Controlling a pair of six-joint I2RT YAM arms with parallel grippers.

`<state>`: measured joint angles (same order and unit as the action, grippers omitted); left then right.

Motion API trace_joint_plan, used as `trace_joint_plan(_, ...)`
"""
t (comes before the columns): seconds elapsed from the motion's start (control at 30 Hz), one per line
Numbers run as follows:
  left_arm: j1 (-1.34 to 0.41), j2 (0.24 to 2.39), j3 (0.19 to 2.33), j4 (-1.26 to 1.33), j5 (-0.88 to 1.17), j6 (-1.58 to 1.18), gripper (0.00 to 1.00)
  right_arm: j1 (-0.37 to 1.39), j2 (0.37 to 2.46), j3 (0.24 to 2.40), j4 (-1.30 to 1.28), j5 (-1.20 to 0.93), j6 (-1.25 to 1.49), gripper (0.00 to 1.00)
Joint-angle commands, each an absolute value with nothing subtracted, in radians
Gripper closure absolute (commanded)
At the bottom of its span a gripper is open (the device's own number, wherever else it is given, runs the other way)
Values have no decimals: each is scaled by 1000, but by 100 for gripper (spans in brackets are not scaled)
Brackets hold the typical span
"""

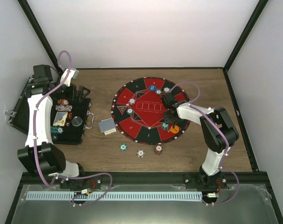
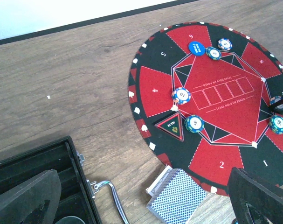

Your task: Distribute texas hold em gaming equipment

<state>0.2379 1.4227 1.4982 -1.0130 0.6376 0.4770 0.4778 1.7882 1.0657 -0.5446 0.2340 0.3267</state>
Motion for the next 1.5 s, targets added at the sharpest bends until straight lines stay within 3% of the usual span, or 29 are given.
trace_joint_plan(0.0,243,1406,1519,-1014,663,496,0,466,1810,1049,-526,230,331,69)
trace_joint_plan(0.13,243,1408,1520,-1014,664,495,0,466,1789,1062,-549,233,344,40)
trace_joint_plan(0.17,243,1408,1520,-1014,665,496,0,466,1774,1069,-555,237,346,37)
trace_joint_plan(0.4,243,1414,1515,-1009,667,492,0,509,1595,1115,-632,259,392,30)
trace_joint_plan(0.67,243,1412,1512,-999,661,483,0,791,1466,1099,-792,242,526,18)
trace_joint_plan(0.87,242,1403,1487,-989,668,478,0,932,1393,1045,-866,200,592,14)
trace_joint_plan(1.07,243,1401,1489,-989,670,477,0,1018,1402,980,-862,158,645,18)
trace_joint_plan(1.47,243,1397,1496,-992,659,479,0,1033,1411,909,-816,120,640,25)
